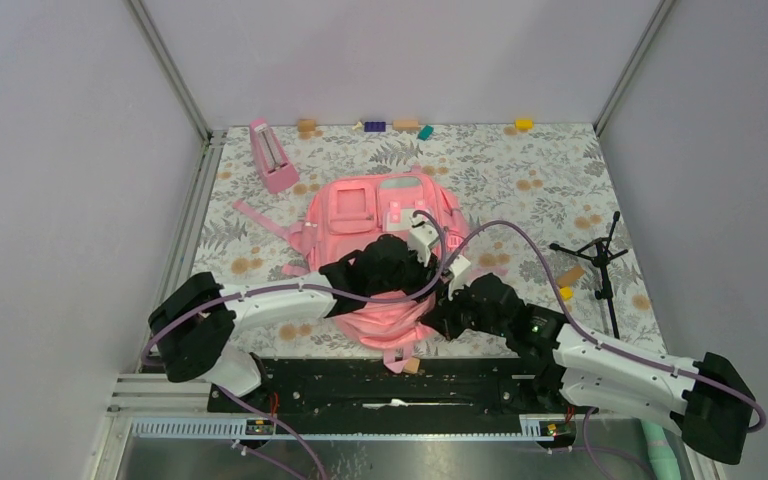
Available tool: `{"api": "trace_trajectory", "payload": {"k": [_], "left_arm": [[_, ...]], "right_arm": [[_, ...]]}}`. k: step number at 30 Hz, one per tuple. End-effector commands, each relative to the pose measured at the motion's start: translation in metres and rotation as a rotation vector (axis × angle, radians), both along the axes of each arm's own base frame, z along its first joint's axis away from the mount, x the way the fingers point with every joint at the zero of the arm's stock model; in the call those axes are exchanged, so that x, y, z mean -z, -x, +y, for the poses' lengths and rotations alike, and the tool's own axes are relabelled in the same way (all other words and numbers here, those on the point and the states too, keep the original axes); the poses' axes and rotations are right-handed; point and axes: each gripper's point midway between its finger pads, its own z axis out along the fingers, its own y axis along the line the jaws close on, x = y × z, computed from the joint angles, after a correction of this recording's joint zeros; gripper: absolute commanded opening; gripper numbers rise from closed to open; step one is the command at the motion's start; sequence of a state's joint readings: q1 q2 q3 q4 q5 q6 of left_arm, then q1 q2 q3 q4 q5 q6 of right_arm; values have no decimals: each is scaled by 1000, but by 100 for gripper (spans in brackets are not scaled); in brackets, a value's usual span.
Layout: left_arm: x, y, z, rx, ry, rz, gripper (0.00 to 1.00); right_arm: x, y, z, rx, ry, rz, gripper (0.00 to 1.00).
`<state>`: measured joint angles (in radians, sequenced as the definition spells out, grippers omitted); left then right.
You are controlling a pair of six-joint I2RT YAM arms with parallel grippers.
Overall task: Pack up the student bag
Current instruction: Zip the student bag at the center of the board.
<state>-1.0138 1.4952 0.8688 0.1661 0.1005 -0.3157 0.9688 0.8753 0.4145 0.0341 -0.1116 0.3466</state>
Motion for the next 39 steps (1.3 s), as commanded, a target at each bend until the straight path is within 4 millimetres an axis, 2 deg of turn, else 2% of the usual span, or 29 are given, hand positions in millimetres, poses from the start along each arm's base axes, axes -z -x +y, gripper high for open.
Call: {"api": "trace_trajectory", "payload": {"k": [1, 4, 5, 11, 14, 22, 28, 30, 32, 35, 37, 39], "left_arm": [[-81, -11, -14, 20, 209, -177, 27], [-86, -5, -2, 25, 197, -194, 52], [-87, -3, 2, 22, 193, -198, 58], [-81, 13, 33, 20, 142, -205, 75], [-77, 28, 48, 59, 125, -192, 77], [-28, 80, 71, 162, 17, -90, 77], [0, 81, 85, 84, -98, -129, 77], [9, 76, 89, 48, -144, -142, 75], [16, 72, 91, 28, -177, -150, 68], [20, 65, 93, 1, -203, -176, 39], [21, 62, 93, -9, -211, -191, 25], [21, 61, 90, -1, -210, -203, 16]], "right_arm": [[-30, -8, 4, 42, -95, -75, 0], [-33, -10, 0, 58, -93, -92, 0], [-34, -10, -1, 60, -94, -95, 0], [-34, -11, -2, 66, -98, -95, 0], [-33, -9, -3, 62, -95, -90, 0], [-34, -8, -4, 66, -104, -86, 0], [-32, -6, -2, 60, -101, -66, 0], [-32, -5, -1, 52, -99, -59, 0], [-32, -2, 1, 30, -93, -54, 0], [-29, 2, 3, -6, -70, -41, 0], [-26, 5, 6, -31, -61, -27, 0], [-23, 7, 9, -45, -65, -14, 0]]}}
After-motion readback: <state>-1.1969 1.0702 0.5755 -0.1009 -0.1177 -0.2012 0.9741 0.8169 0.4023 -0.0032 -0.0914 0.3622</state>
